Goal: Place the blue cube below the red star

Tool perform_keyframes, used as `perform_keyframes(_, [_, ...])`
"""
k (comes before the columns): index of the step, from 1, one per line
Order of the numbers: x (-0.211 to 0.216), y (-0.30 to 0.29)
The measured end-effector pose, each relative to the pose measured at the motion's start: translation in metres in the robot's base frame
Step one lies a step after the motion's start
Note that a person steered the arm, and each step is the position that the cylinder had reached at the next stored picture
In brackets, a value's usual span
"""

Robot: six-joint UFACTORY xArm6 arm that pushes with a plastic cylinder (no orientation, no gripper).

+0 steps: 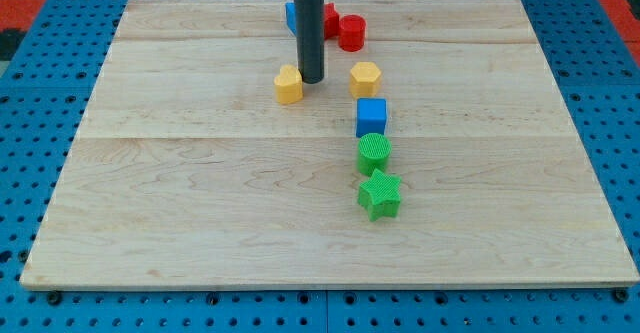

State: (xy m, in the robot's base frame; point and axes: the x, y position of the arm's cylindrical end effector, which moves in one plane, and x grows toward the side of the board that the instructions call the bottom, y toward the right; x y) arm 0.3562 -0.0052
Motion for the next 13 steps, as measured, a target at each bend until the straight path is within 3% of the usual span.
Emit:
perform_keyframes(2, [0.025,0.052])
perform_keyframes(3, [0.036,0.108])
perform_keyframes(4, [0.078,0.122])
perform_keyframes(5, [0.096,0.092])
perform_keyframes(7, [0.092,0.045])
perform_keyframes(11, [0.08,0.045])
perform_keyframes(13, [0.092,0.128])
